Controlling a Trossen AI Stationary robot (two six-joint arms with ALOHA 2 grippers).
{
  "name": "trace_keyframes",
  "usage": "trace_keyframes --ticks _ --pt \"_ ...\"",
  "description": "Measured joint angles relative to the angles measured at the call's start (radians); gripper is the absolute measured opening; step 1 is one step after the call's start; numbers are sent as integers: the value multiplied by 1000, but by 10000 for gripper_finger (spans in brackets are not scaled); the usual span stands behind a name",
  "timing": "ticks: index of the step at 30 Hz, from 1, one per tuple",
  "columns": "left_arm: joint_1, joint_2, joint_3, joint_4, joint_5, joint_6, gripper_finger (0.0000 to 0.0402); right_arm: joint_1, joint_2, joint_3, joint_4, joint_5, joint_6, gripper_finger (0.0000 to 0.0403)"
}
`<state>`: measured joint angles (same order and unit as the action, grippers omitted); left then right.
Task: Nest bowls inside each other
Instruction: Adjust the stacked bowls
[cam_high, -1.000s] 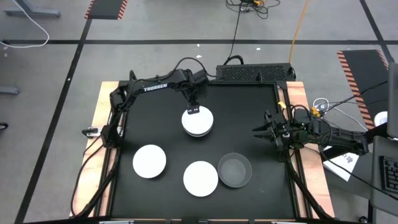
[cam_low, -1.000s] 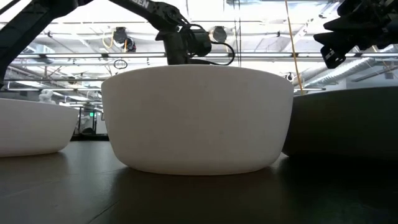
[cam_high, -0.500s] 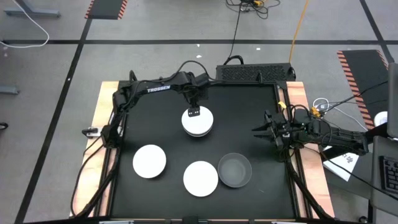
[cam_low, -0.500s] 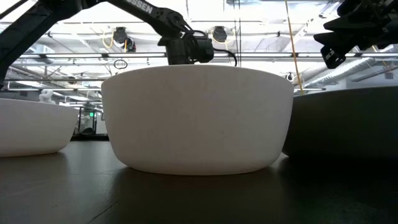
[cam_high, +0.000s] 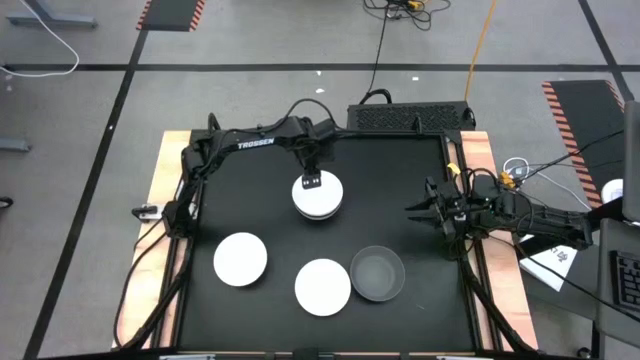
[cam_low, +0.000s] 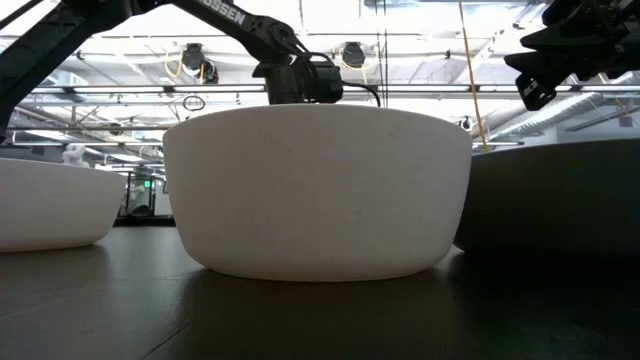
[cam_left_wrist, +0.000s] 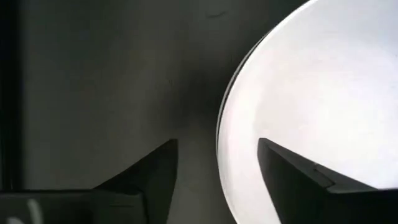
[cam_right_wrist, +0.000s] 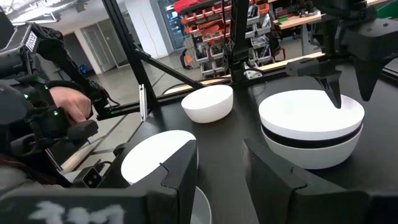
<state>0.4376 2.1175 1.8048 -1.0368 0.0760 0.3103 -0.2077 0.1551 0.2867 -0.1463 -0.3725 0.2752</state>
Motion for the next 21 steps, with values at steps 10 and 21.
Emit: trace_keyframes --ticks 10,21 --pt "0 0 -36 24 -61 7 107 0 0 0 0 0 0 121" --pt "2 -7 -34 13 -58 29 16 0 0 0 8 0 1 121"
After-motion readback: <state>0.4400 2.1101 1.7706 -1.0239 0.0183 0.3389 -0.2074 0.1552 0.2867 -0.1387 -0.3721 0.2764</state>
